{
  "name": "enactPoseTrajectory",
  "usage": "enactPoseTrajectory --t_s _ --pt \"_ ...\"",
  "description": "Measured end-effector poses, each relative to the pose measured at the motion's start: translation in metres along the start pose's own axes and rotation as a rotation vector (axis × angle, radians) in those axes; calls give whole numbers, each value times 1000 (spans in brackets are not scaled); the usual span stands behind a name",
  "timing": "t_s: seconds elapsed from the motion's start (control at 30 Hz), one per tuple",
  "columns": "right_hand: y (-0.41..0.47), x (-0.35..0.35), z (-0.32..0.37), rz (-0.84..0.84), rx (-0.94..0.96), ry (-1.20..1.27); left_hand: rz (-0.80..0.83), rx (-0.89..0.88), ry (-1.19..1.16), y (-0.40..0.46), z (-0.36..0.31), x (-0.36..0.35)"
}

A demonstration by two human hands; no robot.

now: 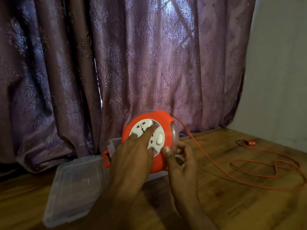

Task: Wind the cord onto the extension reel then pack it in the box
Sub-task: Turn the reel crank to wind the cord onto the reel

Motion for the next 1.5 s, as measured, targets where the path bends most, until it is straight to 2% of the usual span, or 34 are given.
enactPoseTrajectory --t_s 0.13,0.27,0.43,0.57,0.67,0.97,1.37,1.5 --pt "3 2 -8 -7 -54 64 52 -51 100 2 -1 -5" --pt "7 6 -11 -33 -88 81 72 -96 -50 3 -5 0" --pt "10 18 -11 -99 -95 52 -171 -55 -108 0 -8 34" --pt "8 17 -2 -111 -31 17 -13 116 -104 5 9 15" --pt "3 11 4 -81 14 -28 13 182 -101 5 17 8" --pt "-8 0 11 -33 73 -139 -41 239 -65 9 35 16" --pt "-9 -2 21 -31 134 -142 -1 264 -193 17 42 19" --pt "-10 -2 22 -33 134 -145 47 293 -342 16 43 10"
Point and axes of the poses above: each hand's wrist, its own y-axis towards the middle knuckle, its own x-axis out of the back of the hand, z = x × y, the point moved 9 cm from there along y, towards the middle knuckle, and after that the axes turned 4 degrees about x, right-handed, at the moved point
